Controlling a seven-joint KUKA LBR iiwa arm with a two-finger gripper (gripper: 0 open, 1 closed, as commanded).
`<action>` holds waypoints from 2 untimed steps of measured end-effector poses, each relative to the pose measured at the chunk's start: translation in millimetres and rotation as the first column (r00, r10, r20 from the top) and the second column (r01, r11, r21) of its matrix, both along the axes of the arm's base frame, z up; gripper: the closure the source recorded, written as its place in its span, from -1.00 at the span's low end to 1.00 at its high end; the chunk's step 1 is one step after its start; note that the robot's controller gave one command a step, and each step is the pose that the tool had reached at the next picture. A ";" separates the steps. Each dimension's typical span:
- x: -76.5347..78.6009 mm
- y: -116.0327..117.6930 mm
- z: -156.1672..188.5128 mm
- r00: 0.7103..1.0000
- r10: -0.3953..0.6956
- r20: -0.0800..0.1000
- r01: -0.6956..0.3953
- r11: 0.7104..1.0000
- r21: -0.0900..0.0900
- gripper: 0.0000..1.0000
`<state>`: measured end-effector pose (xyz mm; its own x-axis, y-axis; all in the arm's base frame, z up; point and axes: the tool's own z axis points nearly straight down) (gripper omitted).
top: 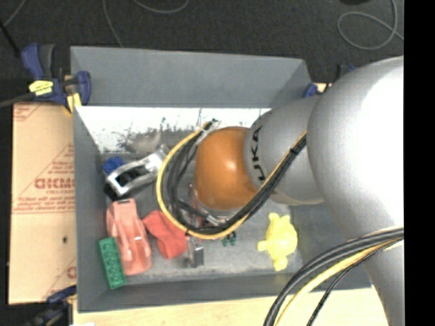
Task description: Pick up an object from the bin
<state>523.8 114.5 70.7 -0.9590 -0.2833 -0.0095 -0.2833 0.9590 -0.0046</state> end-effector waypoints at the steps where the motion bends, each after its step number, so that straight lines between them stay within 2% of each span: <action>1: 31.5 29.9 5.1 0.987 -0.162 0.001 0.162 0.987 0.004 1.00; 2: 31.5 29.9 5.1 0.987 -0.162 0.001 0.162 0.987 0.004 1.00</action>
Offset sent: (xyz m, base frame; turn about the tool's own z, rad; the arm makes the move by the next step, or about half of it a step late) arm 0.0000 0.0000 0.0000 0.0000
